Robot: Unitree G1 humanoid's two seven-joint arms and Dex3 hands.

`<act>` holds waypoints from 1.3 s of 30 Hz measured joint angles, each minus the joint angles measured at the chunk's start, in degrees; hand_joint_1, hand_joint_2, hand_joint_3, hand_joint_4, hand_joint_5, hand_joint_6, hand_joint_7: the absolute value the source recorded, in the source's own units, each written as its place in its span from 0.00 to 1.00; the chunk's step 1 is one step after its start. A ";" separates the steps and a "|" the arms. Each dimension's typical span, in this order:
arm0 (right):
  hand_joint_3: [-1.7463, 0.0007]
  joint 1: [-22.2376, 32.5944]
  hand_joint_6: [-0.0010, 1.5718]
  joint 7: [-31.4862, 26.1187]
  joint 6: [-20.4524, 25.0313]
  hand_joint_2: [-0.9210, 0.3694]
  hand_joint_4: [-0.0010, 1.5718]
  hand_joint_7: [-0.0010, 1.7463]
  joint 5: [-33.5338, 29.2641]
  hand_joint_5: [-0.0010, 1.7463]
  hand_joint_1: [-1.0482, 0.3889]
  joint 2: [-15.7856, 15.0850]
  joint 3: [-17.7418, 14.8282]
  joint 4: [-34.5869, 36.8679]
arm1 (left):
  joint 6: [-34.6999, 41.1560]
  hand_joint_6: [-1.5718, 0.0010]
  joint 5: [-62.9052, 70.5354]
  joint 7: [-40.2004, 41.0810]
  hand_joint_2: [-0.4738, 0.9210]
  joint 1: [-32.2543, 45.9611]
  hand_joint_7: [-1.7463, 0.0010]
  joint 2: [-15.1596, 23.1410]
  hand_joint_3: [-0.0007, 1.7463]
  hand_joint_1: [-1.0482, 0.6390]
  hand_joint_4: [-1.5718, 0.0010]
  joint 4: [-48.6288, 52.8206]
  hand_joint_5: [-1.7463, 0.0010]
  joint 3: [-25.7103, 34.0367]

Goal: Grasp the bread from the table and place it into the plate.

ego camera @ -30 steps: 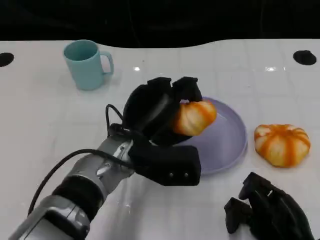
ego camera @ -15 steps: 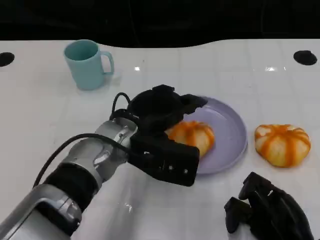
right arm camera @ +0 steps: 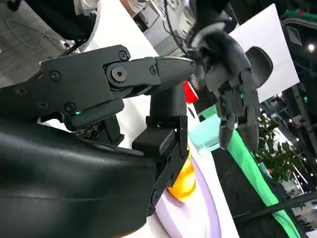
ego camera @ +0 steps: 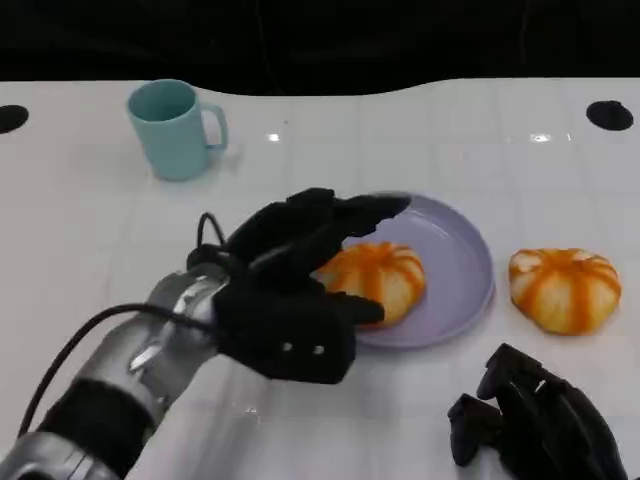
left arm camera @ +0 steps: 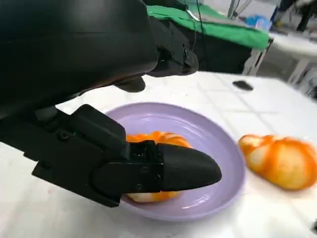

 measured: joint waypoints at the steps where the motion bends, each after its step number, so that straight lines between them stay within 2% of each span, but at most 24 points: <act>1: 0.87 0.00 0.43 -0.02 0.00 0.00 0.49 0.81 0.00 0.95 0.33 0.00 0.01 0.00 | -0.80 0.70 -2.88 -0.90 1.00 1.48 0.89 0.01 0.20 0.18 0.82 -1.01 0.46 1.27; 2: 0.87 -0.01 0.43 -0.07 0.01 0.00 0.50 0.81 0.00 0.95 0.33 0.00 0.02 -0.01 | -2.08 0.65 -6.26 -2.00 1.00 3.18 0.85 -0.15 0.17 0.22 0.79 -1.76 0.38 2.69; 5: 0.86 0.00 0.44 -0.25 0.01 0.00 0.50 0.82 -0.01 0.96 0.34 0.00 0.02 -0.05 | -5.43 0.68 -16.81 -6.23 1.00 7.69 0.51 -1.97 0.07 0.31 0.72 -2.23 0.22 6.26; 8: 0.86 0.01 0.43 -0.30 0.03 0.00 0.50 0.82 -0.02 0.96 0.34 0.00 0.08 -0.08 | -6.90 0.69 -28.56 -12.65 0.99 12.29 0.35 -4.88 0.06 0.40 0.67 -3.12 0.17 9.80; 9: 0.86 0.03 0.43 -0.30 0.05 0.00 0.50 0.82 -0.01 0.96 0.34 -0.01 0.08 -0.11 | -7.17 0.68 -31.15 -14.58 0.94 13.56 0.33 -5.56 0.14 0.43 0.64 -3.61 0.17 10.46; 11: 0.86 0.07 0.43 -0.33 0.15 0.00 0.50 0.82 -0.01 0.96 0.34 -0.01 0.10 -0.21 | -6.89 0.59 -36.22 -18.05 0.66 16.25 0.30 -6.62 0.57 0.44 0.56 -5.72 0.16 11.87; 12: 0.86 0.11 0.43 -0.35 0.17 0.00 0.50 0.82 -0.01 0.96 0.34 -0.01 0.10 -0.28 | -6.27 0.56 -38.63 -19.66 0.59 17.59 0.29 -6.99 0.67 0.44 0.54 -7.21 0.16 12.49; 14: 0.86 0.20 0.43 -0.43 0.20 0.00 0.49 0.82 -0.02 0.96 0.35 -0.02 0.10 -0.39 | -4.55 0.54 -42.26 -22.15 0.52 20.00 0.22 -7.55 0.78 0.43 0.51 -10.03 0.10 13.63; 17: 0.86 0.33 0.43 -0.43 0.92 0.00 0.49 0.82 0.00 0.96 0.35 -0.03 0.08 -0.97 | -1.09 0.57 -45.81 -25.15 0.48 24.00 0.15 -7.44 0.83 0.44 0.52 -14.35 0.05 14.57; 18: 0.86 0.37 0.43 -0.43 1.02 0.00 0.49 0.82 0.01 0.96 0.35 -0.03 0.08 -1.13 | 0.09 0.60 -46.56 -25.85 0.43 25.06 0.11 -7.36 0.85 0.45 0.54 -15.32 0.02 14.69; 20: 0.86 0.46 0.43 -0.46 1.20 0.00 0.49 0.82 0.00 0.96 0.35 -0.02 0.12 -1.54 | 3.84 0.62 -48.56 -26.96 0.43 27.80 0.10 -7.13 0.88 0.47 0.56 -18.47 0.01 15.12; 23: 0.86 0.87 0.44 -0.70 1.86 0.00 0.49 0.82 0.01 0.96 0.35 -0.05 0.11 -2.31 | 8.52 0.59 -50.86 -27.96 0.48 31.91 0.14 -6.99 0.88 0.51 0.53 -22.69 0.03 15.63; 32: 0.87 1.15 0.44 -0.65 2.07 0.00 0.49 0.81 0.02 0.95 0.34 -0.13 0.07 -2.34 | 13.94 0.57 -51.74 -29.66 0.50 41.15 0.10 -7.64 0.82 0.43 0.52 -28.28 0.00 15.57; 39: 0.85 1.30 0.43 -0.58 2.10 0.00 0.49 0.81 0.03 0.96 0.35 -0.24 0.04 -2.29 | 22.42 0.59 -54.81 -29.72 0.47 43.86 0.09 -8.09 0.87 0.40 0.51 -33.64 0.00 15.88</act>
